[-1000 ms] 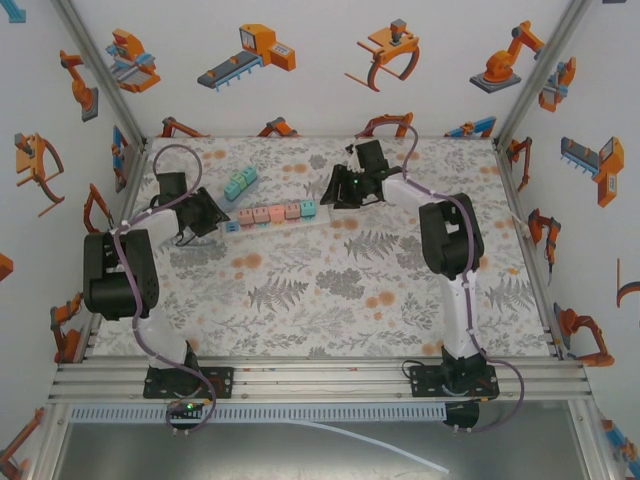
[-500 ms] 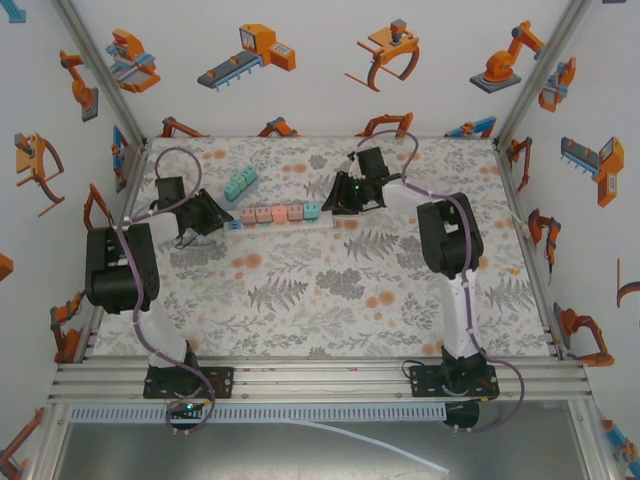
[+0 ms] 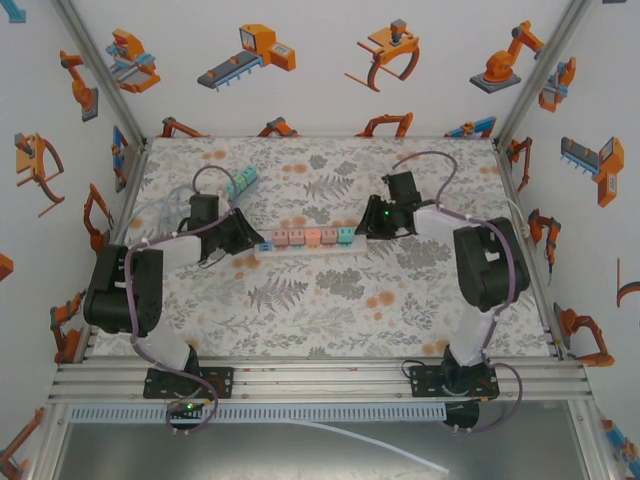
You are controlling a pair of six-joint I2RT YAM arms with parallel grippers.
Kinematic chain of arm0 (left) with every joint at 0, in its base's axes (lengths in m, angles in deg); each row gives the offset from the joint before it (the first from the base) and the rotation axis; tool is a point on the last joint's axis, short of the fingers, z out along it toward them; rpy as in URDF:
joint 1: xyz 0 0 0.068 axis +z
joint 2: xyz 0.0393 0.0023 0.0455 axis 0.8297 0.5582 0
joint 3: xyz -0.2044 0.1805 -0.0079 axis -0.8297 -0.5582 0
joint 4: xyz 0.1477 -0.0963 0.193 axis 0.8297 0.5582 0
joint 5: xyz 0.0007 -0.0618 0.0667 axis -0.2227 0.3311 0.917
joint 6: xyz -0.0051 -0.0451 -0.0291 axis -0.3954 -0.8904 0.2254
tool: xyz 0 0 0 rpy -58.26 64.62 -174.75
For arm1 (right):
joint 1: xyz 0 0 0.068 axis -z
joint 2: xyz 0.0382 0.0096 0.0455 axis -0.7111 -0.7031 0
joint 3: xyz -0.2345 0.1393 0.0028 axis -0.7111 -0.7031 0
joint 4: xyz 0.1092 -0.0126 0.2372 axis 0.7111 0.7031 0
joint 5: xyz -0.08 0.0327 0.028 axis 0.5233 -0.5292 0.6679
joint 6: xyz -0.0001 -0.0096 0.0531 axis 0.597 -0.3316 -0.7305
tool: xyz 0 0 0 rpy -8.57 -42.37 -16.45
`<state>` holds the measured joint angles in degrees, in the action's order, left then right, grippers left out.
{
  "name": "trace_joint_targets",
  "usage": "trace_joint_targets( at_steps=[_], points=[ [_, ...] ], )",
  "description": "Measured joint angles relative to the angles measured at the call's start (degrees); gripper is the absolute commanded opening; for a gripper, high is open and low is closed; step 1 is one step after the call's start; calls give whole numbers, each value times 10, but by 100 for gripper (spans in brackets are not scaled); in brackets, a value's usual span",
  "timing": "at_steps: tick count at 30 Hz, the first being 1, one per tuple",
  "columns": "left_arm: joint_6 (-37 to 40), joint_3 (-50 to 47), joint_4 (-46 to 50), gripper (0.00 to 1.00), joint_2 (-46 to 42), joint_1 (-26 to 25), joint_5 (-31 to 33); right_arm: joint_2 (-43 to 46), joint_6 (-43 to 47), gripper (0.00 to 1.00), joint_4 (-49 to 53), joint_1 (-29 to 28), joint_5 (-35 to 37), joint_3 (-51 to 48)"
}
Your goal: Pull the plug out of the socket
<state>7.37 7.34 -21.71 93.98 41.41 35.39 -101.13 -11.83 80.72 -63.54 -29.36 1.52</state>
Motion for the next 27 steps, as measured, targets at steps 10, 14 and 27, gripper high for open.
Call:
trace_joint_targets(
  at_steps=[10,14,27],
  points=[
    [-21,-67,89,36,-111,-99,42,191,-12,39,6,-1,16,-197],
    [-37,-81,126,39,-147,-118,58,242,-26,40,27,-12,22,-233],
    [-44,-88,207,44,-203,-128,85,385,-28,56,183,-33,66,-220]
  ],
)
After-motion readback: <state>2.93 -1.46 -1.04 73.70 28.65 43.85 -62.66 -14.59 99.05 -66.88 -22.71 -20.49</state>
